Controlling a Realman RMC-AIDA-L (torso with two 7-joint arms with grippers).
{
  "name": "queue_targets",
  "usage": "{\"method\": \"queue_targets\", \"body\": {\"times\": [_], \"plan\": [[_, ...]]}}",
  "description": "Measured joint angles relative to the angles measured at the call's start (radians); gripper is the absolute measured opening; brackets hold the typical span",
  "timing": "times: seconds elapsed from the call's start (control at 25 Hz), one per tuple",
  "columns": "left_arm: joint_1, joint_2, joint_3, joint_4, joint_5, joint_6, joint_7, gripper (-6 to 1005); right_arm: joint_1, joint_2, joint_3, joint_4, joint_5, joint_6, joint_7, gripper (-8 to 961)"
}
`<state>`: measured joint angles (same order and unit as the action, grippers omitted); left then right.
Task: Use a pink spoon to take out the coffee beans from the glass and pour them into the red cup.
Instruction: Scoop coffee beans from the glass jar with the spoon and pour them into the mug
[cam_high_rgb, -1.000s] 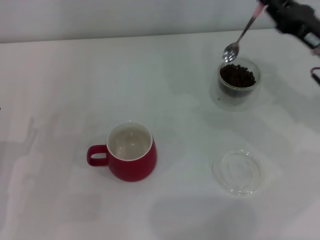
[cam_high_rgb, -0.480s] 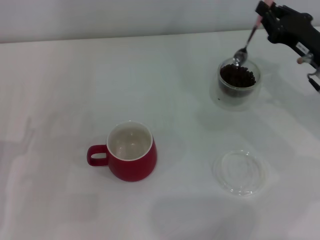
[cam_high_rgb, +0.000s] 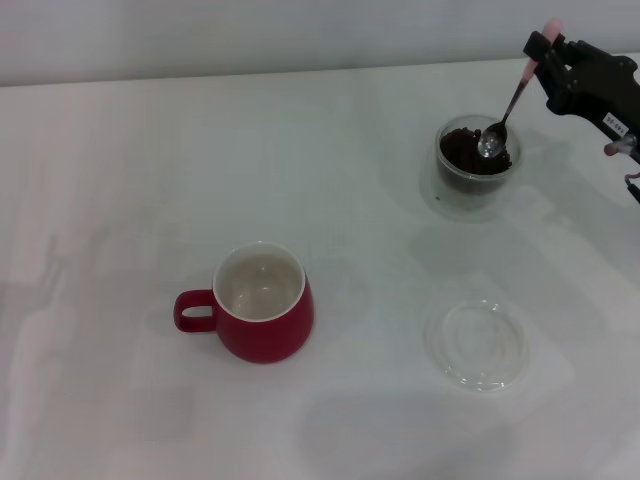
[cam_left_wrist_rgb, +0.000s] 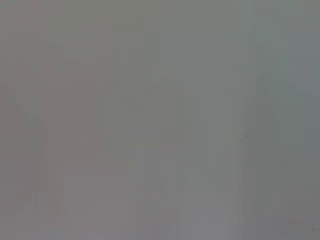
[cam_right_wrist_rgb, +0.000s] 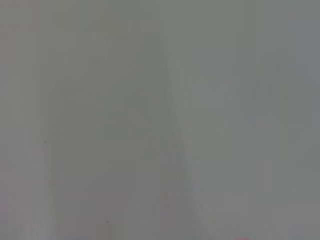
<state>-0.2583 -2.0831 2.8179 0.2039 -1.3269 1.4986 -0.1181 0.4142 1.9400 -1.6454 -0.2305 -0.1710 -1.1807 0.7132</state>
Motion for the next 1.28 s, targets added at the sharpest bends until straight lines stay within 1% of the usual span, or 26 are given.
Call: {"method": "queue_targets", "body": {"times": [0.4,0.68,0.96,1.28], "plan": [[-0.004,0.001,0.000,0.000,0.000,0.000,0.000,851,0.004,0.022,-0.003,0.008,-0.001,0.033,-0.008,166],[-0.006,0.002,0.000,-0.015,-0.001,0.000,0.000,851,0.000,0.037,0.009,0.005,0.009,0.056,0.044,170],[-0.006,0.002,0.000,-0.016,-0.002,0.000,0.001,851,0.000,0.038,0.040,0.005,0.008,0.117,0.214,173],[-0.008,0.003,0.000,-0.029,-0.002,0.003,0.000,850,0.000,0.026,0.042,0.008,0.007,0.146,0.388,177]]}}
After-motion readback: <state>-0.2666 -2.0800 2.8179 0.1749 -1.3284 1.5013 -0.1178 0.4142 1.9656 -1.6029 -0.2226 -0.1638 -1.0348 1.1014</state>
